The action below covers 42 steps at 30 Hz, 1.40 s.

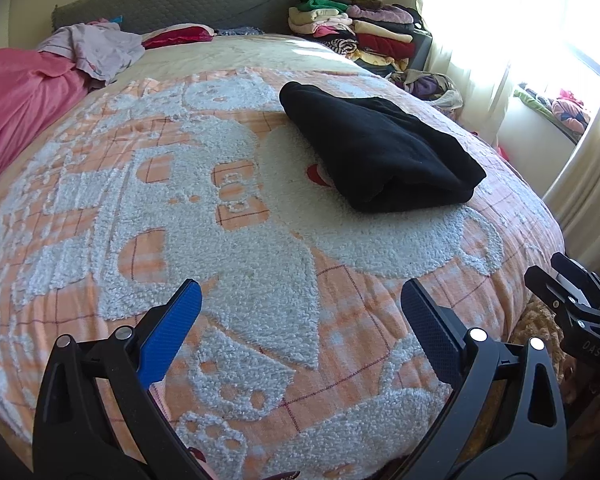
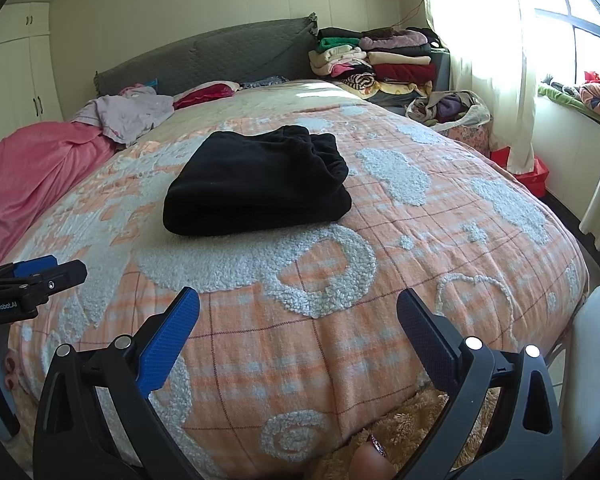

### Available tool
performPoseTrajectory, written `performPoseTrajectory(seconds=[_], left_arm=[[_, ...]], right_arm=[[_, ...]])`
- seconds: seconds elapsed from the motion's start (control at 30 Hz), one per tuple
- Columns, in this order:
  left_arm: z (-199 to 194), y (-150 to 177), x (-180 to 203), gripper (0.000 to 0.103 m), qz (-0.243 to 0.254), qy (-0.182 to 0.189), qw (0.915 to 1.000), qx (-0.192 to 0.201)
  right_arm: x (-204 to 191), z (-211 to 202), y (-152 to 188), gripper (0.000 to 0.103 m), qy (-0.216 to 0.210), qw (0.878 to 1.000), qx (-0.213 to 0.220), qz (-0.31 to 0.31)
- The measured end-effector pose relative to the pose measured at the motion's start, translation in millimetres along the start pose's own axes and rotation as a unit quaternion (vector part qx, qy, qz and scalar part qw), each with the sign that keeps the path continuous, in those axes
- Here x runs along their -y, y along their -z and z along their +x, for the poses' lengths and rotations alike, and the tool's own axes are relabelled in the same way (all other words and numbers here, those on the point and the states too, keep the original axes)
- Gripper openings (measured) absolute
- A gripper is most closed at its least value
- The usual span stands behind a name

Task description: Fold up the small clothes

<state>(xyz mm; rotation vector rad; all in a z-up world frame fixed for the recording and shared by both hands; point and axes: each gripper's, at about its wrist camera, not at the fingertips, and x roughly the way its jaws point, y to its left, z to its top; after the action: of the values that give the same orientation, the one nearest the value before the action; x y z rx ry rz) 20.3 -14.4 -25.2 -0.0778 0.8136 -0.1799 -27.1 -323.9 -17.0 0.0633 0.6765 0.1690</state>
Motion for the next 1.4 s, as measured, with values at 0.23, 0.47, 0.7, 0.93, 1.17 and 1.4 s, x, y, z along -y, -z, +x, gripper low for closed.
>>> performPoseTrajectory(seconds=[0.23,0.47,0.7,0.93,1.17,1.4], left_arm=[[0.1,-0.7,-1.2,0.093,-0.002,0.000,1.0000,-0.001],[-1.0,-0.5,-0.4,0.093,0.001,-0.003,1.0000,-0.001],[-1.8,-0.2,0.6,0.093,0.002,-0.006,1.0000,-0.001],[-3.6,-0.6,1.0,0.094,0.002,-0.005,1.0000,0.002],[-4.1,-0.7,1.0,0.094,0.002,-0.006,1.0000,0.002],[-4.8,-0.8,1.2,0.094,0.003,-0.009,0.9999,0.004]], right_arm=[[0.2,-0.2,0.3,0.098,0.001,1.000,0.000,0.001],[0.0,-0.3,0.2,0.098,0.001,1.000,0.000,0.002],[0.0,-0.7,0.5,0.098,0.001,1.000,0.001,0.001],[-0.4,-0.8,0.7,0.098,0.001,1.000,0.000,0.001],[-1.0,-0.7,0.2,0.098,0.001,1.000,0.000,0.002],[-0.2,-0.5,0.5,0.098,0.001,1.000,-0.001,0.002]])
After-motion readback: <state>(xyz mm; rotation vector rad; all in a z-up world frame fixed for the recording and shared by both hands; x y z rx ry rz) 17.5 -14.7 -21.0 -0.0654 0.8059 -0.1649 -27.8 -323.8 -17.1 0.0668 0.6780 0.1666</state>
